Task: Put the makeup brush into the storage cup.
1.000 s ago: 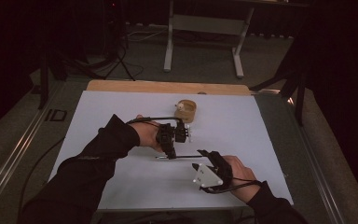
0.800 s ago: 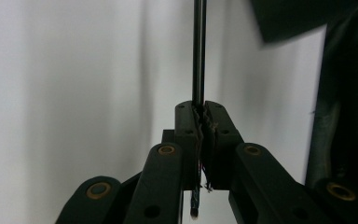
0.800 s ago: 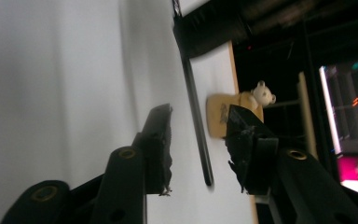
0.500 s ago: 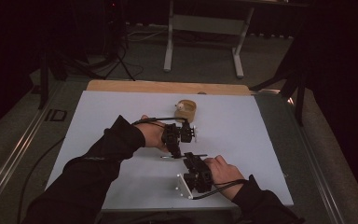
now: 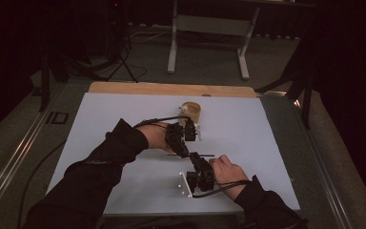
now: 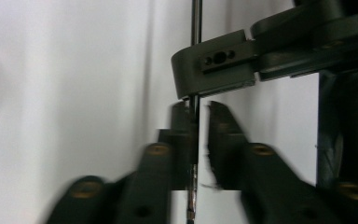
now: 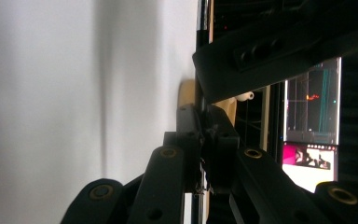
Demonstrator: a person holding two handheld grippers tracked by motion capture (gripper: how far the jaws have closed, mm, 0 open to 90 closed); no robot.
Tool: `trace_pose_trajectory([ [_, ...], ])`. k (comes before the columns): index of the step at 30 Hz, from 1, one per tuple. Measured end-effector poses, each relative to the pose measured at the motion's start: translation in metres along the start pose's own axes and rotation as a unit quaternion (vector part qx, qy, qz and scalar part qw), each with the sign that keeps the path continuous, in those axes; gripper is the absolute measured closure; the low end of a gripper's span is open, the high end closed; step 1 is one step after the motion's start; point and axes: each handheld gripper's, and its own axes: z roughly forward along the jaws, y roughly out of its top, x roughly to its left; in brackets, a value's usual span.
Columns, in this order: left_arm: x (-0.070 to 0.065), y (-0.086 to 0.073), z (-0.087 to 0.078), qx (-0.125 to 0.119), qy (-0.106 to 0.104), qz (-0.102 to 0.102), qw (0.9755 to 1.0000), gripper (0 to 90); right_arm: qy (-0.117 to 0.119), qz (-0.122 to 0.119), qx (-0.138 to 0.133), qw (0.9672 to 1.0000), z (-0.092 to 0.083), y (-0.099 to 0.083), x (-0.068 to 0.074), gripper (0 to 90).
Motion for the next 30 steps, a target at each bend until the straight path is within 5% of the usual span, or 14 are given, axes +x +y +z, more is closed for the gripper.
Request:
trace_pose_trajectory([
  [6, 0.0, -0.005, -0.016, -0.044, 0.034, 0.002, 0.9985, 61.0, 0.006, 0.022, -0.001, 0.9997, 0.0, -0.004, -0.006, 85.7],
  [12, 0.004, -0.018, -0.044, -0.117, 0.061, -0.03, 0.9908, 55.5, 0.024, 0.063, -0.003, 0.9977, 0.003, -0.012, -0.013, 85.7],
  [13, 0.004, -0.022, -0.051, -0.135, 0.063, -0.036, 0.9882, 55.5, 0.025, 0.067, 0.001, 0.9975, 0.003, -0.014, -0.014, 85.7],
  [16, 0.003, -0.032, -0.065, -0.178, 0.078, -0.046, 0.9799, 54.4, 0.054, 0.135, 0.008, 0.9894, 0.007, -0.024, -0.025, 85.8],
  [17, 0.003, -0.035, -0.069, -0.188, 0.082, -0.051, 0.9774, 54.4, 0.054, 0.135, 0.008, 0.9894, 0.007, -0.024, -0.025, 85.8],
  [19, 0.002, -0.043, -0.078, -0.214, 0.095, -0.068, 0.9698, 46.4, 0.064, 0.176, 0.014, 0.9823, 0.011, -0.033, -0.033, 85.7],
  [21, -0.001, -0.051, -0.083, -0.233, 0.1, -0.079, 0.964, 45.9, 0.066, 0.186, 0.015, 0.9802, 0.011, -0.035, -0.035, 85.7],
  [22, -0.003, -0.054, -0.085, -0.238, 0.105, -0.082, 0.9621, 42.2, 0.075, 0.215, 0.023, 0.9734, 0.013, -0.041, -0.041, 85.8],
  [23, -0.004, -0.056, -0.086, -0.24, 0.108, -0.082, 0.9612, 42.2, 0.075, 0.215, 0.023, 0.9734, 0.013, -0.041, -0.041, 85.8],
  [25, -0.006, -0.063, -0.088, -0.254, 0.109, -0.088, 0.9571, 40.9, 0.078, 0.236, 0.024, 0.9683, 0.016, -0.045, -0.045, 85.8],
  [30, -0.021, -0.079, -0.085, -0.297, 0.114, -0.109, 0.9418, 34.2, 0.084, 0.286, 0.023, 0.9543, 0.017, -0.054, -0.059, 85.7],
])
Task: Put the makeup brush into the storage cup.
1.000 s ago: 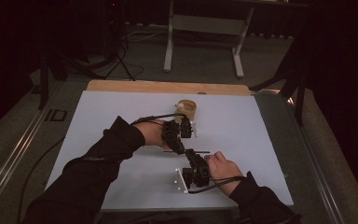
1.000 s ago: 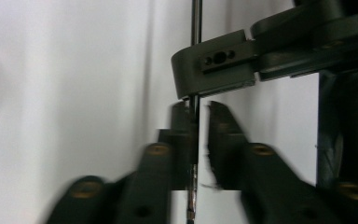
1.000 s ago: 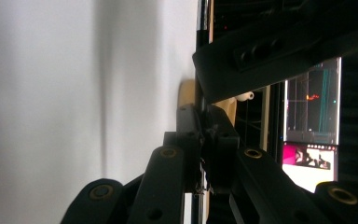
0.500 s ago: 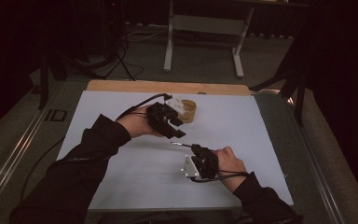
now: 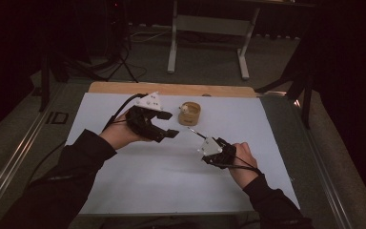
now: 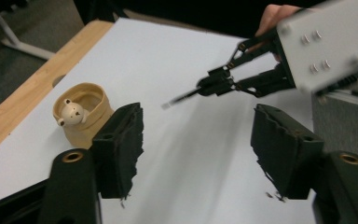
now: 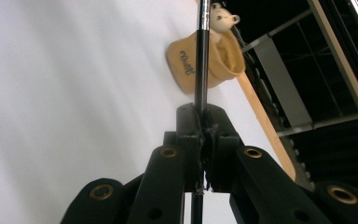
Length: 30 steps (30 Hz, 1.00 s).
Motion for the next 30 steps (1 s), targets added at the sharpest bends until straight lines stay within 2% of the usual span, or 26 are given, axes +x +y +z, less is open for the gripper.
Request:
trace_pose_trajectory([
  [2, -0.005, -0.01, -0.002, -0.016, 0.006, -0.007, 0.9998, 33.2, 0.009, 0.021, -0.006, 0.9997, -0.001, 0.001, -0.005, 85.7],
  [5, -0.007, -0.024, -0.004, -0.026, 0.015, -0.026, 0.9992, 27.9, 0.022, 0.053, -0.021, 0.9981, -0.004, 0.005, -0.014, 85.7],
  [6, -0.007, -0.024, -0.004, -0.026, 0.015, -0.026, 0.9992, 27.6, 0.022, 0.053, -0.021, 0.9981, -0.004, 0.005, -0.014, 85.7],
  [7, -0.006, -0.035, -0.006, -0.024, 0.021, -0.036, 0.9988, 25.3, 0.033, 0.078, -0.035, 0.9959, -0.006, 0.009, -0.022, 85.7],
  [8, -0.005, -0.039, -0.007, -0.024, 0.024, -0.043, 0.9985, 25.3, 0.033, 0.078, -0.035, 0.9959, -0.006, 0.009, -0.022, 85.7],
  [13, -0.002, -0.06, -0.011, -0.029, 0.034, -0.071, 0.9965, 20.3, 0.039, 0.114, -0.059, 0.991, -0.012, 0.015, -0.035, 85.7],
  [14, -0.002, -0.063, -0.012, -0.028, 0.038, -0.076, 0.996, 19.7, 0.042, 0.124, -0.066, 0.9891, -0.013, 0.016, -0.038, 85.7],
  [16, -0.001, -0.071, -0.013, -0.03, 0.032, -0.089, 0.9951, 17.4, 0.045, 0.143, -0.077, 0.9857, -0.014, 0.018, -0.045, 85.7],
  [18, -0.002, -0.078, -0.013, -0.035, 0.021, -0.089, 0.9952, 10.6, 0.051, 0.166, -0.09, 0.9807, -0.016, 0.021, -0.052, 85.7],
  [20, -0.003, -0.084, -0.013, -0.035, 0.023, -0.092, 0.9948, 9.8, 0.049, 0.174, -0.1, 0.9785, -0.018, 0.024, -0.059, 85.7],
  [21, -0.003, -0.087, -0.013, -0.037, 0.016, -0.091, 0.995, 3.7, 0.043, 0.183, -0.11, 0.976, -0.02, 0.027, -0.065, 85.7],
  [22, -0.004, -0.089, -0.013, -0.037, 0.013, -0.089, 0.9953, 3.7, 0.043, 0.183, -0.11, 0.976, -0.02, 0.027, -0.065, 85.7],
  [24, -0.005, -0.093, -0.013, -0.044, 0.014, -0.093, 0.9946, 2.1, 0.046, 0.201, -0.124, 0.9705, -0.021, 0.029, -0.073, 85.7],
  [27, -0.008, -0.099, -0.013, -0.057, 0.033, -0.086, 0.9941, 2.1, 0.045, 0.224, -0.141, 0.9635, -0.023, 0.031, -0.083, 85.7],
  [29, -0.011, -0.104, -0.013, -0.072, 0.051, -0.086, 0.9924, 1.9, 0.044, 0.235, -0.15, 0.9592, -0.023, 0.032, -0.089, 85.7],
  [30, -0.012, -0.108, -0.012, -0.075, 0.053, -0.09, 0.9917, 1.7, 0.043, 0.241, -0.153, 0.9575, -0.023, 0.032, -0.091, 85.7],
])
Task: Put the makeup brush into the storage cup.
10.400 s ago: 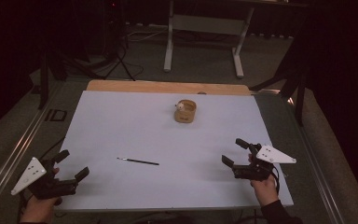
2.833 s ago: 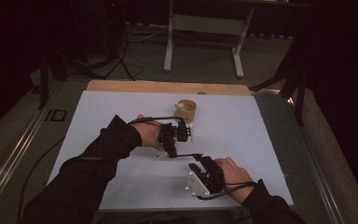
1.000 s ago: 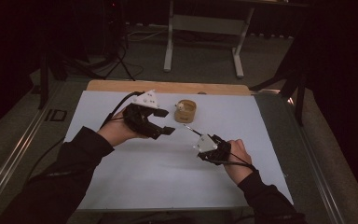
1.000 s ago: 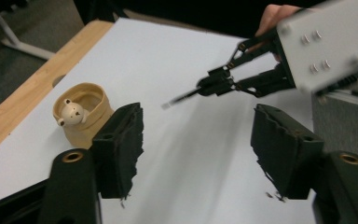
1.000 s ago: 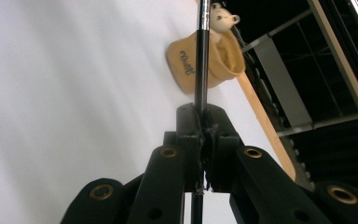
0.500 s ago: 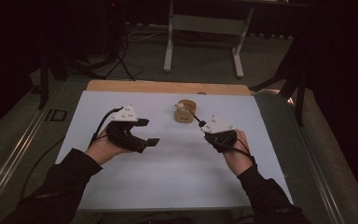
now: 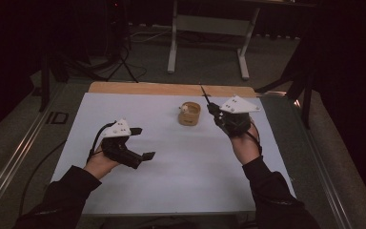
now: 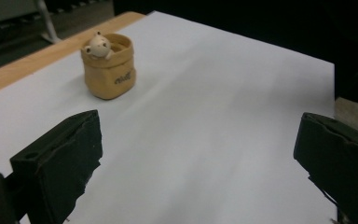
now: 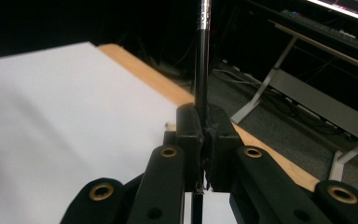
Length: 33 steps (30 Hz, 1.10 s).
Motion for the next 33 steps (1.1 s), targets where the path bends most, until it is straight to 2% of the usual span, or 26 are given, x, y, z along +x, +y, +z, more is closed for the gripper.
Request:
trace_pose_trajectory([
  [1, 0.0, -0.002, 0.0, 0.0, 0.006, -0.003, 1.0, 0.5, 0.004, 0.009, -0.008, 0.9999, 0.001, 0.002, -0.004, 85.6],
  [3, -0.001, -0.008, -0.002, -0.007, 0.004, -0.014, 0.9999, 0.5, 0.003, 0.013, -0.009, 0.9999, 0.001, 0.003, -0.006, 85.7],
  [7, -0.002, -0.021, -0.004, -0.006, 0.015, -0.02, 0.9997, 0.5, 0.005, 0.026, -0.018, 0.9995, 0.004, 0.007, -0.011, 85.7],
  [9, -0.002, -0.028, -0.006, -0.014, 0.016, -0.024, 0.9995, 0.5, 0.008, 0.035, -0.022, 0.9991, 0.005, 0.009, -0.014, 85.6],
  [13, -0.004, -0.039, -0.011, -0.017, 0.034, -0.018, 0.9991, 0.5, 0.005, 0.041, -0.03, 0.9987, 0.01, 0.014, -0.017, 85.7],
  [17, -0.004, -0.049, -0.018, -0.029, 0.042, -0.032, 0.9982, 0.6, 0.004, 0.048, -0.04, 0.998, 0.015, 0.018, -0.02, 85.6],
  [24, -0.009, -0.066, -0.026, -0.042, 0.057, -0.038, 0.9967, 0.7, 0.011, 0.09, -0.072, 0.9933, 0.029, 0.018, -0.028, 85.6],
  [30, -0.013, -0.08, -0.027, -0.04, 0.059, -0.049, 0.9963, 0.7, -0.001, 0.118, -0.082, 0.9896, 0.047, 0.012, -0.035, 85.6],
  [33, -0.013, -0.086, -0.026, -0.042, 0.059, -0.059, 0.9956, 0.7, -0.009, 0.123, -0.083, 0.9888, 0.056, 0.01, -0.037, 85.6],
])
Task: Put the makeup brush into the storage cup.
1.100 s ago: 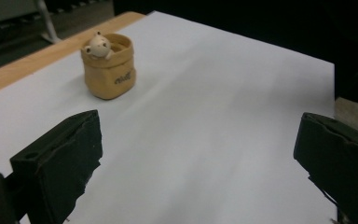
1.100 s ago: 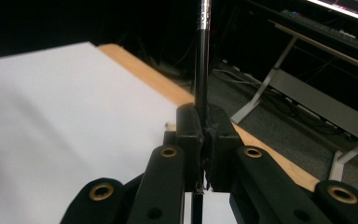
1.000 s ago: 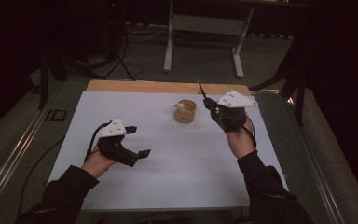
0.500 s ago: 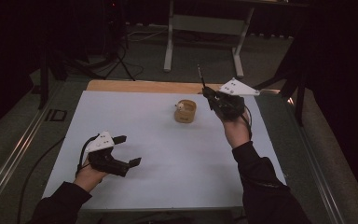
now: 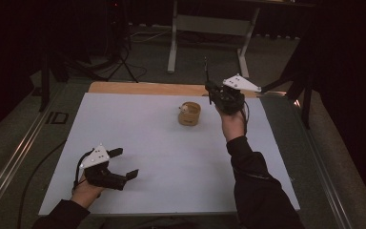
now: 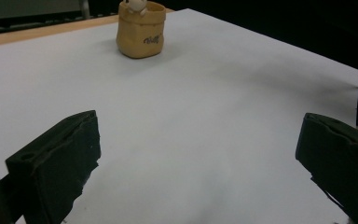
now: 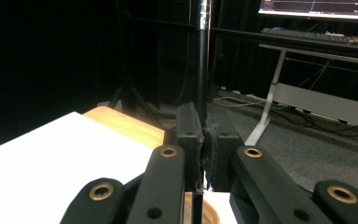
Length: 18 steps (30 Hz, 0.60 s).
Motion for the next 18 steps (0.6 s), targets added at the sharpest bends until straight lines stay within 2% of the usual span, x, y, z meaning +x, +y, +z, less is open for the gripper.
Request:
trace_pose_trajectory([
  [9, -0.002, -0.006, 0.0, 0.001, -0.001, -0.001, 1.0, 0.7, -0.006, 0.019, -0.005, 0.9998, 0.025, -0.008, -0.003, 85.6],
  [13, -0.002, -0.009, 0.002, 0.006, -0.005, -0.003, 1.0, 0.7, -0.013, 0.032, -0.008, 0.9994, 0.04, -0.018, -0.005, 85.6],
  [16, -0.002, -0.009, 0.001, 0.003, -0.005, -0.001, 1.0, 0.7, -0.016, 0.037, -0.008, 0.9992, 0.047, -0.024, -0.006, 85.6],
  [18, -0.001, -0.009, 0.0, 0.001, -0.005, 0.0, 1.0, 0.7, -0.021, 0.029, -0.005, 0.9993, 0.052, -0.027, -0.006, 85.6],
])
